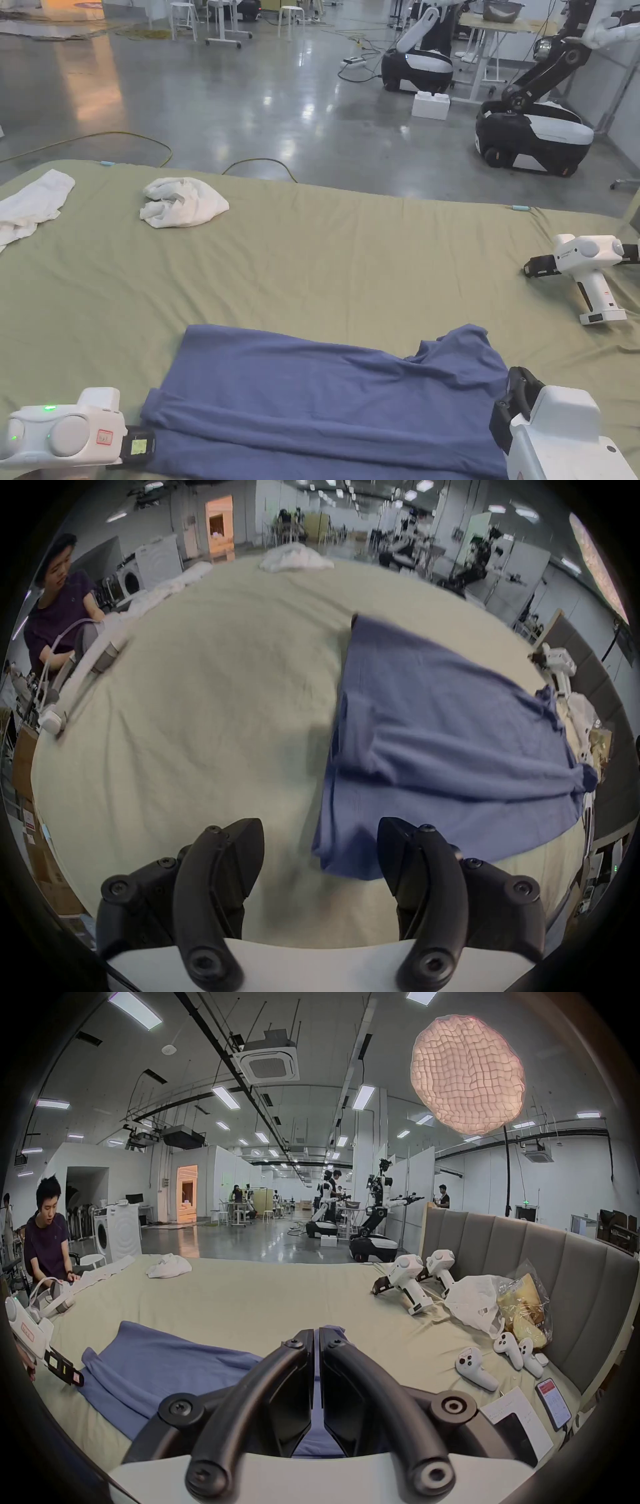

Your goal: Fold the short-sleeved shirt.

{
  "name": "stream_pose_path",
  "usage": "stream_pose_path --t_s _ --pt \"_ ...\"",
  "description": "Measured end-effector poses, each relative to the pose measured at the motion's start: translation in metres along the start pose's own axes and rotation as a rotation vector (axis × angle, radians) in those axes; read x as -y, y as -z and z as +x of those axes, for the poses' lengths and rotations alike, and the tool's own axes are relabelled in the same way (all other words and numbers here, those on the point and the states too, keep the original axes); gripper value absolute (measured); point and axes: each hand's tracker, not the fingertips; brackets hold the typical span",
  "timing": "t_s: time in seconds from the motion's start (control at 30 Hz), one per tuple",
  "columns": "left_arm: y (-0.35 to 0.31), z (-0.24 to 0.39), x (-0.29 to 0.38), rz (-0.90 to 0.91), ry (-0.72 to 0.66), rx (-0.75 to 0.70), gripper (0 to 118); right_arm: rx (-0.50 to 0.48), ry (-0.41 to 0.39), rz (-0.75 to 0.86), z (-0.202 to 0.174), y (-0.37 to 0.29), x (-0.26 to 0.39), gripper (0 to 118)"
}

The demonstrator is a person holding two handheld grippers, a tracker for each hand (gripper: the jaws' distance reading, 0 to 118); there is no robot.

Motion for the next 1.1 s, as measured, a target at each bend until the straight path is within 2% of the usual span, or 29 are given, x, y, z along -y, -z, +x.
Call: stream_pose_path --t_s 0.07,0.13,0.27,0.3,0.33,0.37,0.43,0.47,0.5,0.67,0.8,0.93,1.0,1.03,1.07,1.1 --pt "0.01 0.006 0.005 -0.055 0.041 -0.019 65 0.006 0.001 -0.016 0.003 0.0 0.002 2" --pt "0.006 0.014 0.008 0.001 0.078 -0.055 57 0.013 0.002 -0.032 0.006 0.0 0.005 2" --pt "0.003 0.031 0.013 0.004 0.143 -0.042 18 0.026 0.01 -0.065 0.016 0.002 0.013 2" --pt "0.003 0.033 0.013 0.005 0.151 -0.035 0 0.027 0.014 -0.08 0.019 0.003 0.015 2" --pt "0.003 0.033 0.014 0.008 0.152 -0.025 0 0.03 0.017 -0.106 0.023 0.005 0.016 4" --pt "0.003 0.032 0.014 0.018 0.148 -0.019 0 0.034 0.017 -0.133 0.028 0.006 0.018 10" --pt "0.0 0.029 0.016 0.028 0.136 -0.015 0 0.041 0.006 -0.206 0.041 0.01 0.022 47" --pt "-0.002 0.026 0.017 0.04 0.126 -0.005 0 0.043 0.009 -0.241 0.05 0.013 0.025 60" --pt "-0.006 0.024 0.017 0.052 0.112 0.001 0 0.043 0.011 -0.285 0.059 0.017 0.029 67" --pt "-0.023 0.02 0.023 0.102 0.12 0.016 0 0.035 0.011 -0.516 0.098 0.038 0.058 73" --pt "-0.026 0.019 0.026 0.12 0.122 0.02 0 -0.027 0.033 -0.676 0.109 0.063 0.097 73" --pt "-0.026 0.018 0.028 0.132 0.13 0.006 0 -0.028 0.005 -0.804 0.105 0.085 0.132 70" --pt "-0.025 0.017 0.031 0.132 0.127 0.007 0 -0.044 0.081 -0.778 0.104 0.083 0.136 63" --pt "-0.025 0.017 0.032 0.133 0.124 0.008 0 -0.023 0.074 -0.771 0.104 0.081 0.132 56" --pt "-0.025 0.018 0.031 0.133 0.123 0.008 0 -0.034 0.072 -0.774 0.104 0.08 0.129 44" --pt "-0.025 0.018 0.033 0.135 0.122 0.007 0 -0.058 0.073 -0.769 0.103 0.079 0.128 22"
